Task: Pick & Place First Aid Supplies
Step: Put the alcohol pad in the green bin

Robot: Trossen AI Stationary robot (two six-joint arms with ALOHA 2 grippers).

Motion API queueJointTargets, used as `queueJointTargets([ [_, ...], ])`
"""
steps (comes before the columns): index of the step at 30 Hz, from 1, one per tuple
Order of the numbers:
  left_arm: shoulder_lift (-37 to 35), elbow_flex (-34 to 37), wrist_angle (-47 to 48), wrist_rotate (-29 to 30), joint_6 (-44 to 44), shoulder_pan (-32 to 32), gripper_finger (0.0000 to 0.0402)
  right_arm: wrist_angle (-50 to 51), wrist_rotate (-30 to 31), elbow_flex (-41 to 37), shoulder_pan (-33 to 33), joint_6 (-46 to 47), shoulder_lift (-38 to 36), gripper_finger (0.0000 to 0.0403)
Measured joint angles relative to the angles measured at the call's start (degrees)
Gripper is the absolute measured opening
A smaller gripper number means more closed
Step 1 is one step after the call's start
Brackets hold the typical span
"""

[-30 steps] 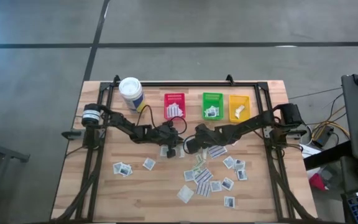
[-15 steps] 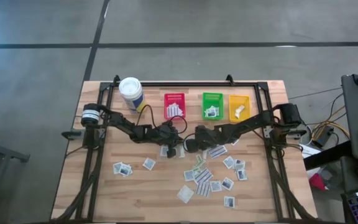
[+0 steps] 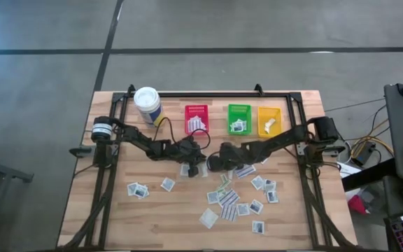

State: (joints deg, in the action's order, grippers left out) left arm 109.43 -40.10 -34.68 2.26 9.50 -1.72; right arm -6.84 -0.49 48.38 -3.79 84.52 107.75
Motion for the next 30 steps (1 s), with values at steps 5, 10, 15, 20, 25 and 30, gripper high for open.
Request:
queueJointTargets([
  [5, 1.25, -0.04, -0.02, -0.74, 1.44, 0.04, 0.0065, -2.40, 1.32, -0.07, -0.07, -0.26, 0.16, 0.0127],
  [10, 2.62, -0.04, -0.01, -1.19, 2.09, 0.04, 0.0065, -2.48, 1.74, -0.07, -0.04, -0.91, 0.21, 0.0127],
  [15, 2.82, -0.04, 0.00, -1.97, 2.62, 0.02, 0.0065, -2.46, 1.97, -0.07, 0.00, -1.96, 0.21, 0.0127],
  [20, 2.82, -0.04, -0.18, -2.14, 2.15, 0.02, 0.0065, -2.46, 2.01, -0.07, 0.04, -3.14, 0.21, 0.0127],
  [25, 2.81, -0.02, -1.31, -2.38, -0.01, 0.02, 0.0065, -2.41, 2.01, -0.07, 0.05, -4.17, 0.21, 0.0127],
  [30, 0.77, 0.04, -1.35, -2.75, -2.20, 0.05, 0.0065, -2.21, 1.98, -0.05, 0.19, -6.03, 0.21, 0.0127],
])
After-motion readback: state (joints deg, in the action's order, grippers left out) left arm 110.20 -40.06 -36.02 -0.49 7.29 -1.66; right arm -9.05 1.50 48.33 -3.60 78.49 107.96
